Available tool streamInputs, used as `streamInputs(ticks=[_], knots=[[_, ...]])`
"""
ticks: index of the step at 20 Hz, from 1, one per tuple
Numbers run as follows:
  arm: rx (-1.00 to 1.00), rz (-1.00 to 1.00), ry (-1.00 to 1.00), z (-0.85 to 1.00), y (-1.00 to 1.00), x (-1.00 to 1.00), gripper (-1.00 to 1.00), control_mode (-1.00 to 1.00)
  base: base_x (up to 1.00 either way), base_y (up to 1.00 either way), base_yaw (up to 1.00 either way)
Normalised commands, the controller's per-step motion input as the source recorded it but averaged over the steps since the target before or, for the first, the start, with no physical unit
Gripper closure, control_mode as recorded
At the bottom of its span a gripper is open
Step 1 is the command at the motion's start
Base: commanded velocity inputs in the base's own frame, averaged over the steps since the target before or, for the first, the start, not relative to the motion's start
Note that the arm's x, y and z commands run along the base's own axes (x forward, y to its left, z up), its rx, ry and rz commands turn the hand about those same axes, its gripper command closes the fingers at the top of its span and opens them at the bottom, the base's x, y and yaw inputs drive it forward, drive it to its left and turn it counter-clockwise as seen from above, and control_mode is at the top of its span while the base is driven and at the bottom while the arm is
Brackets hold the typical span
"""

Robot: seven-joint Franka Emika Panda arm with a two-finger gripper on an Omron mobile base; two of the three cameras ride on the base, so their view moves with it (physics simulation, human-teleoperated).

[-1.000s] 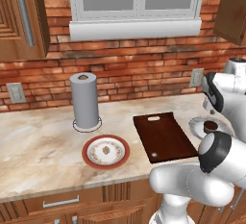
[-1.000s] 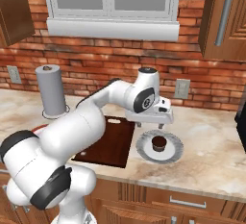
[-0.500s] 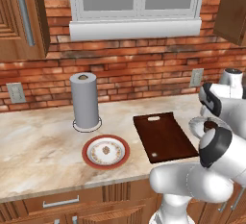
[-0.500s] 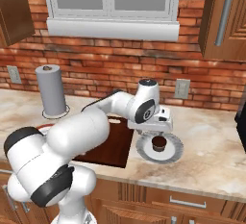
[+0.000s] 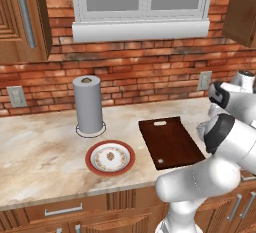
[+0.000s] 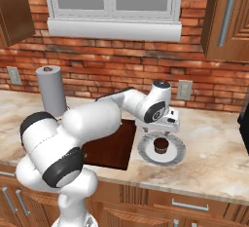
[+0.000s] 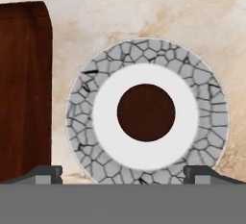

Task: Move the dessert items from the plates to the tray.

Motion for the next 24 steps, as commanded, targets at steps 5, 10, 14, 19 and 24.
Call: streamInputs(ticks=[5, 10, 14, 19, 24], knots=[[0.02, 0.00, 0.00, -0.16, -0.11, 0.06, -1.00, -1.00, 0.00, 0.00, 0.00], [0.00, 0.00, 0.00, -0.23, -0.07, 0.08, -1.00, -1.00, 0.00, 0.00, 0.00], [0.00, 0.00, 0.00, -0.16, -0.05, 0.17, -1.00, -1.00, 0.00, 0.00, 0.00], [0.00, 0.00, 0.00, -0.11, -0.07, 0.12, -1.00, -1.00, 0.00, 0.00, 0.00], [0.00, 0.00, 0.00, -0.19, -0.08, 0.03, -1.00, -1.00, 0.00, 0.00, 0.00]])
